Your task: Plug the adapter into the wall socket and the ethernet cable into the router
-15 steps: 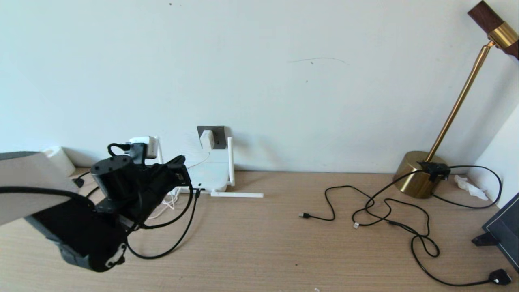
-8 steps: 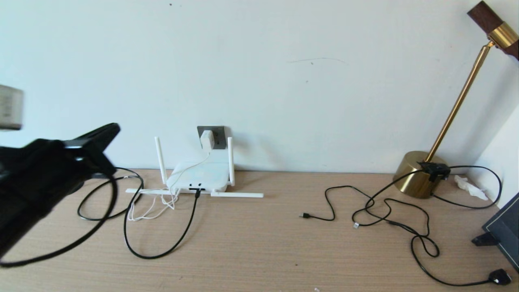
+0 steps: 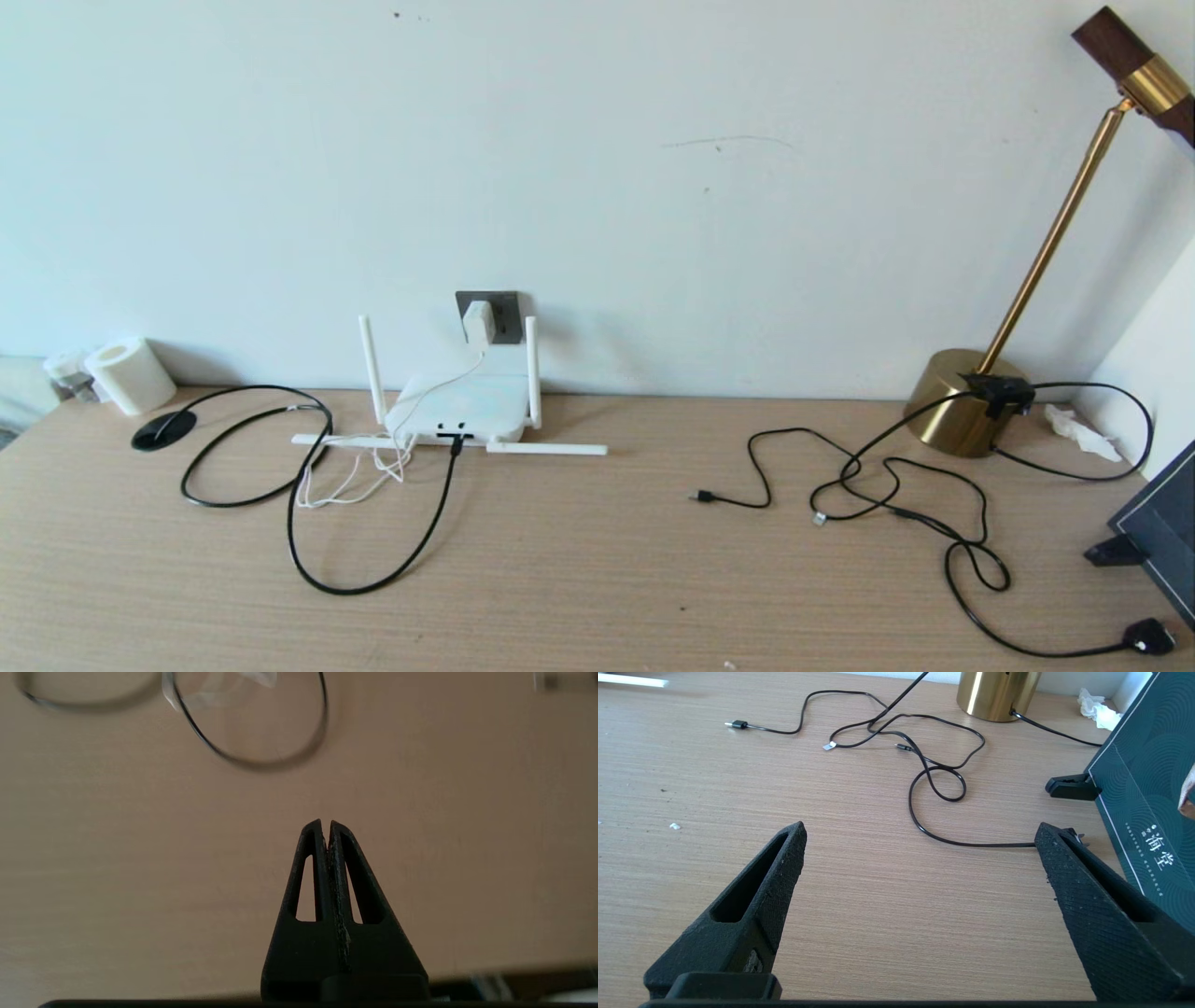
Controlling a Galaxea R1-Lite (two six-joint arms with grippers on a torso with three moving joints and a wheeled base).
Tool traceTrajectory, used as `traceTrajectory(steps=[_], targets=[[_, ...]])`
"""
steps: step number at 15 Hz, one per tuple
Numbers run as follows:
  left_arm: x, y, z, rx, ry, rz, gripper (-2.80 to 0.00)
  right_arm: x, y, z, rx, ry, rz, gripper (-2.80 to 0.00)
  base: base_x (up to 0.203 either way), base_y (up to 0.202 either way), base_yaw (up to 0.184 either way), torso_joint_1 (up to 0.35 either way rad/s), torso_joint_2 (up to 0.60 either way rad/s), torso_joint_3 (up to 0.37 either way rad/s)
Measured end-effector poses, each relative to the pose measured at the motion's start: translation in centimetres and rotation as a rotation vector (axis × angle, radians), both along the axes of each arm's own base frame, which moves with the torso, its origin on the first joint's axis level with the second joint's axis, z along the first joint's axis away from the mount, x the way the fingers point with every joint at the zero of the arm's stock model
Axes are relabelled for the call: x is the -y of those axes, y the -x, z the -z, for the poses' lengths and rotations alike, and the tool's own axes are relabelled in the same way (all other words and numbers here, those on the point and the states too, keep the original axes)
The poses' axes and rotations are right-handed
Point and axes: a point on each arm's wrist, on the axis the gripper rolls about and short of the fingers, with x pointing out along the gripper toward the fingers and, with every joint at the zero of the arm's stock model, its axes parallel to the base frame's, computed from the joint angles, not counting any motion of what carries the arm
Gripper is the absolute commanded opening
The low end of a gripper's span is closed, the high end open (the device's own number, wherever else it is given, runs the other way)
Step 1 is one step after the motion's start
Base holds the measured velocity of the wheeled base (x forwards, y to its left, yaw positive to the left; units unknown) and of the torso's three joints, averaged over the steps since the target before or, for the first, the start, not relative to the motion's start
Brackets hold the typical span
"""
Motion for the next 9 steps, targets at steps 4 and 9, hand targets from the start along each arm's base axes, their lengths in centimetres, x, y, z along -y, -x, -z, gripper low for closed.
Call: traceTrajectory(steps=[4, 9], targets=[[0.1, 0.8, 2.1, -0.034, -0.068, -0.019, -2.80, 0.0, 0.0, 0.0, 0.000, -0.002, 0.000, 0.00, 0.000, 0.000, 0.000, 0.000, 0.00, 0.000], [0.2, 1.2, 2.5, 0.075, -0.160, 0.009, -2.80, 0.0, 0.0, 0.0, 0.001, -0.005, 0.001, 0.00, 0.000, 0.000, 0.000, 0.000, 0.00, 0.000]])
